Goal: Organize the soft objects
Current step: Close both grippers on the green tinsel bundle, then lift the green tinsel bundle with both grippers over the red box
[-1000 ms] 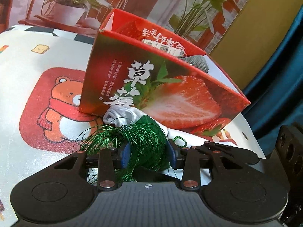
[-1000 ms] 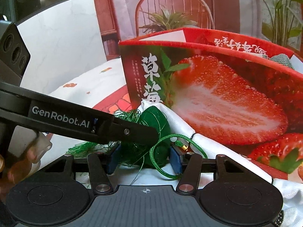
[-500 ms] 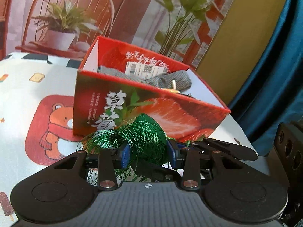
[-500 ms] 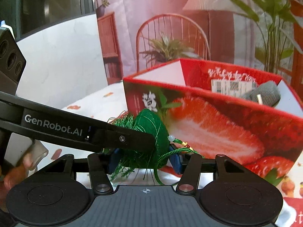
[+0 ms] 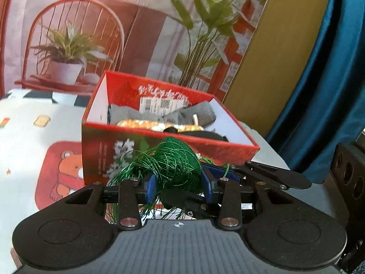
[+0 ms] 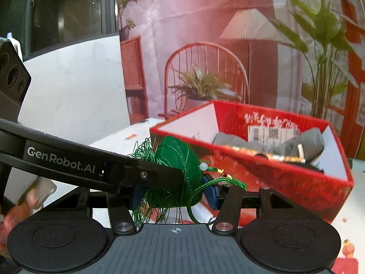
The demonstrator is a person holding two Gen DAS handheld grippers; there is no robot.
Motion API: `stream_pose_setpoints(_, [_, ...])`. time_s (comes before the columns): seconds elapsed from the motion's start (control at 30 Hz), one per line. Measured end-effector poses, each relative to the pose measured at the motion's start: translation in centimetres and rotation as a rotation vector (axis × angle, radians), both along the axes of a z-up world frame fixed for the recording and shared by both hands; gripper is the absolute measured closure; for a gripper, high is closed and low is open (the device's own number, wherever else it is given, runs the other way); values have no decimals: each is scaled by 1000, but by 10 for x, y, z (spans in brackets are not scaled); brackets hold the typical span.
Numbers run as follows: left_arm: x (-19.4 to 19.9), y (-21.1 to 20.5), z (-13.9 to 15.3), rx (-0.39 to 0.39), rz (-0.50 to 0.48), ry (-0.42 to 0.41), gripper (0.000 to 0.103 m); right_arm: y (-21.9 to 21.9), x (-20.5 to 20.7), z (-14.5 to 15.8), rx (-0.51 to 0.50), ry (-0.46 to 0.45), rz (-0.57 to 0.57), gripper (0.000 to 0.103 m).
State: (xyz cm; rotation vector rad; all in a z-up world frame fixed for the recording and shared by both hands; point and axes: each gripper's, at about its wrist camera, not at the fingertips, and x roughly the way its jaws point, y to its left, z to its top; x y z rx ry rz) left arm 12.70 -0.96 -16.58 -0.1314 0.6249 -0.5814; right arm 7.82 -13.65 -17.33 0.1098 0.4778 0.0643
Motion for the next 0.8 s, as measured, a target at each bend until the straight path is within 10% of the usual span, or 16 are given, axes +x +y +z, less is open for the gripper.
stream_pose_setpoints(0.8, [82,-17,78,17,-20,-165,58,-42,89,81,-120,-113,-13,54])
